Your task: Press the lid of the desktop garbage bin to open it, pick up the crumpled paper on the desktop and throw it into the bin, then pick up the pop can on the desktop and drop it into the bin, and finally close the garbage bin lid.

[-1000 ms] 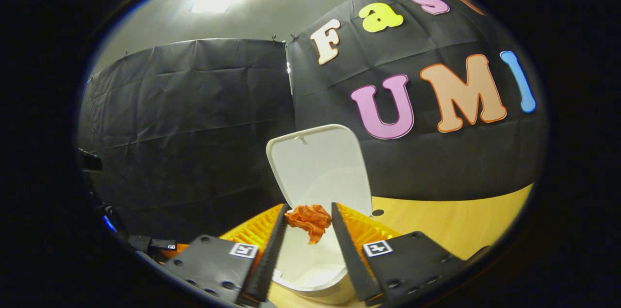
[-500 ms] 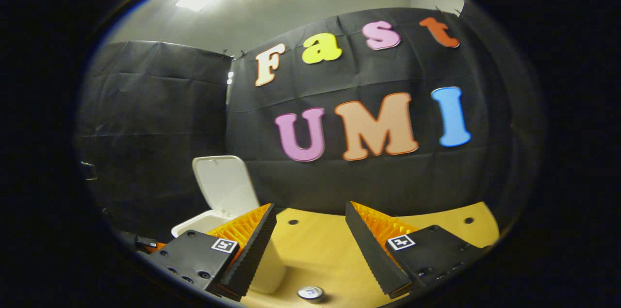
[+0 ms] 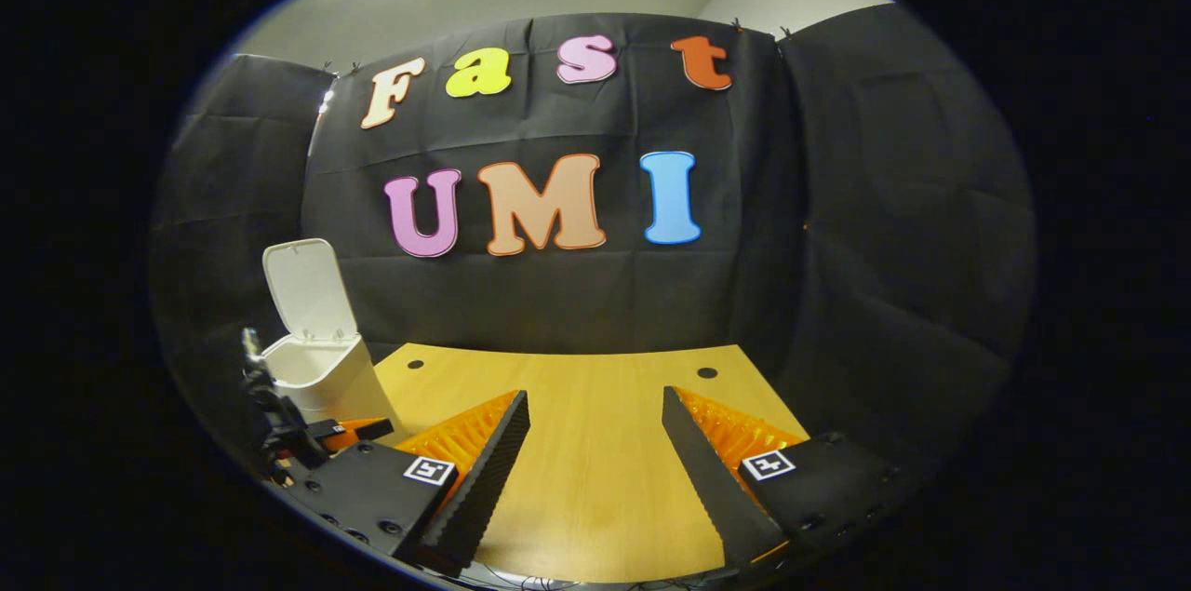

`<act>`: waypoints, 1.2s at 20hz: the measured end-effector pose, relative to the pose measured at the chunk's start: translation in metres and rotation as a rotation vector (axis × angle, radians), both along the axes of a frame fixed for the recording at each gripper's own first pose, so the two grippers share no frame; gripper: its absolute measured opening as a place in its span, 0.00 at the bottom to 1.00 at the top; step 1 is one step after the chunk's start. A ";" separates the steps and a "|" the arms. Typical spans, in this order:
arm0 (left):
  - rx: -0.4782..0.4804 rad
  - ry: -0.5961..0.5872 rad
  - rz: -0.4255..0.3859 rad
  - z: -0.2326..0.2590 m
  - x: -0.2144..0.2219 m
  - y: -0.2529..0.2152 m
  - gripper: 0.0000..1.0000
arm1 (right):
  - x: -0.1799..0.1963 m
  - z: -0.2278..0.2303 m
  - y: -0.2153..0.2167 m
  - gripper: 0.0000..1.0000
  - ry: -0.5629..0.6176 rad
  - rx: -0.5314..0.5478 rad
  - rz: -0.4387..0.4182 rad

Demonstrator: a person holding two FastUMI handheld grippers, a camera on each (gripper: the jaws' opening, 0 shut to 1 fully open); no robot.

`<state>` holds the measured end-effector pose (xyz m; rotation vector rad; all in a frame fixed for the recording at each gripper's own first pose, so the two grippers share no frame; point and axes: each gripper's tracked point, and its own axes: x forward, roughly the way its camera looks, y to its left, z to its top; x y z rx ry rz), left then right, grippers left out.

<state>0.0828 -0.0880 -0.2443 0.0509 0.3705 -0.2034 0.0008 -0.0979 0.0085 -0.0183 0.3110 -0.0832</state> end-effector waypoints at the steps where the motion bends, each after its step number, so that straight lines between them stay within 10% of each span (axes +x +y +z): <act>1: 0.023 0.053 0.013 -0.024 0.004 0.002 0.94 | -0.006 0.004 -0.006 0.96 -0.007 -0.008 -0.016; 9: 0.076 0.244 0.021 -0.110 0.005 -0.002 0.99 | -0.028 -0.001 -0.042 0.96 0.003 -0.045 -0.110; 11: 0.060 0.238 0.028 -0.108 0.004 -0.002 0.80 | -0.028 -0.006 -0.043 0.96 0.011 -0.048 -0.112; 14: 0.058 0.236 0.021 -0.090 0.001 -0.002 0.80 | -0.027 -0.008 -0.045 0.96 0.009 -0.060 -0.104; 19: -0.029 0.048 -0.064 0.057 0.000 -0.012 0.79 | -0.015 -0.003 -0.036 0.96 -0.018 0.001 -0.038; 24: -0.151 -0.191 0.103 0.210 0.011 0.074 0.76 | -0.006 0.005 -0.031 0.96 -0.075 0.082 0.037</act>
